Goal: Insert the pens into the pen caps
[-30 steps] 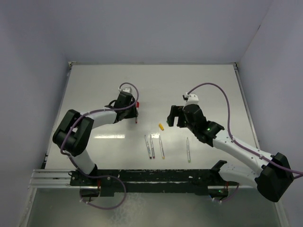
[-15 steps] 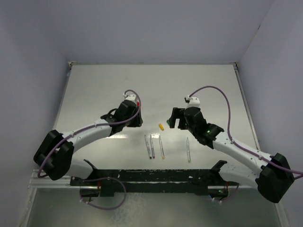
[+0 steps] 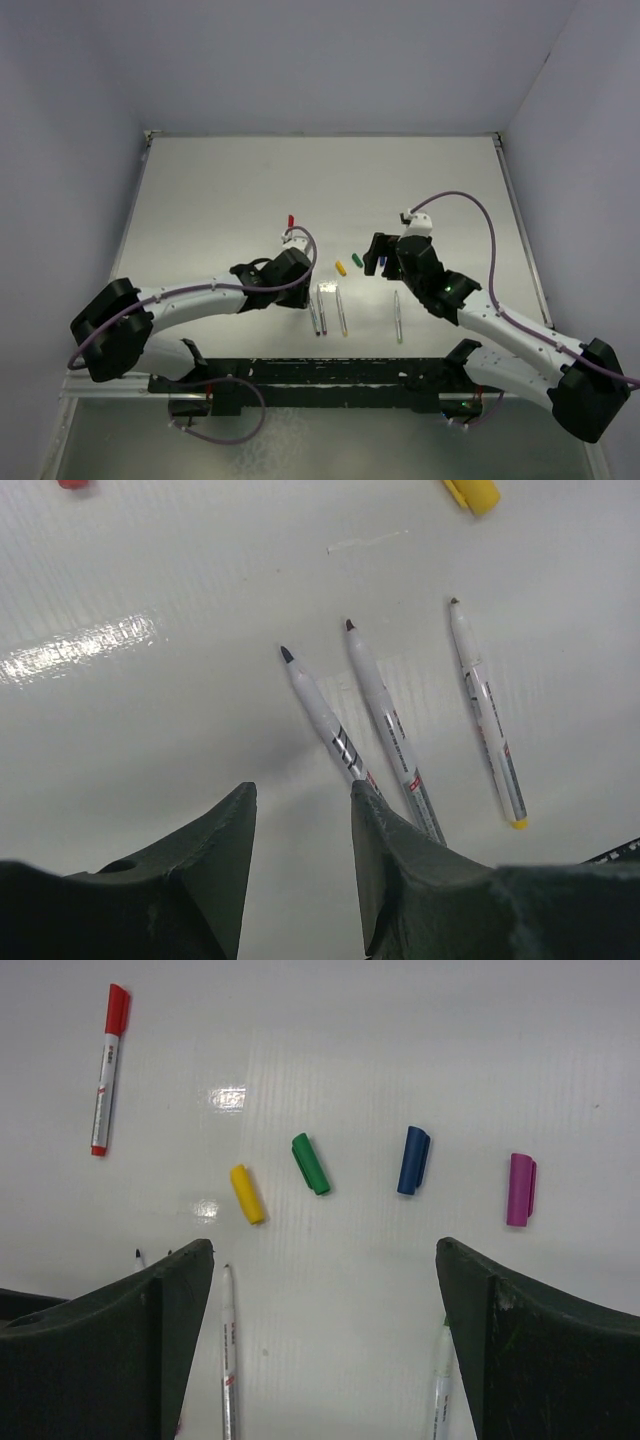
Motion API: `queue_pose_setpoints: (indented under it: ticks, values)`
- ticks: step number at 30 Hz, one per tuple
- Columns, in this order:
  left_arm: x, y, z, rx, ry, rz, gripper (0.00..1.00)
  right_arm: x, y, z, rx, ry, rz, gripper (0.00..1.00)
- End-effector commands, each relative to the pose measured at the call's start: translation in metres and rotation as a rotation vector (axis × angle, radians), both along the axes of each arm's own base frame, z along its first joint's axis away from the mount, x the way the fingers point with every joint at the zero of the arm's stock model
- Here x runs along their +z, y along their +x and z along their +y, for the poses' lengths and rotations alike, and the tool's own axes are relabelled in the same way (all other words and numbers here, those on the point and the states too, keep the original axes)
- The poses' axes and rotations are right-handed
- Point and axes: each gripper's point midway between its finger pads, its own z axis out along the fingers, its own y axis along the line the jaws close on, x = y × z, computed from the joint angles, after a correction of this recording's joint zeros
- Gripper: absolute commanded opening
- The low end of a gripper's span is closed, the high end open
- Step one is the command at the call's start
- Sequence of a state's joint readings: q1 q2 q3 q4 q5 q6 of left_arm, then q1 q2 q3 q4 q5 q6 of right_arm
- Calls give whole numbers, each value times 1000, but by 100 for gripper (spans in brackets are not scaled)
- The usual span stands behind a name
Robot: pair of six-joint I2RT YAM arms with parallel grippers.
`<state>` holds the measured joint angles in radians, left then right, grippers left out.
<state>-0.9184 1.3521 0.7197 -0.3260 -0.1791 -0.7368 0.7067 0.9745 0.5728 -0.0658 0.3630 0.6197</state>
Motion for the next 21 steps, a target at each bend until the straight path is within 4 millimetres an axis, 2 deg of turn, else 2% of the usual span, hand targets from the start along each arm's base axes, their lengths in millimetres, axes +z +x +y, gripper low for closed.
queue_pose_setpoints:
  ticks: [1, 8, 21]
  values:
    - [0, -1, -14, 16, 4, -1, 46, 8, 4, -4, -44, 17, -30, 94]
    - [-11, -6, -26, -1, 6, 12, 47, 8, 3, -4, -43, 22, -31, 94]
    - [-6, -4, -36, -4, -32, 0, 47, 4, 3, 2, -19, 37, -18, 94]
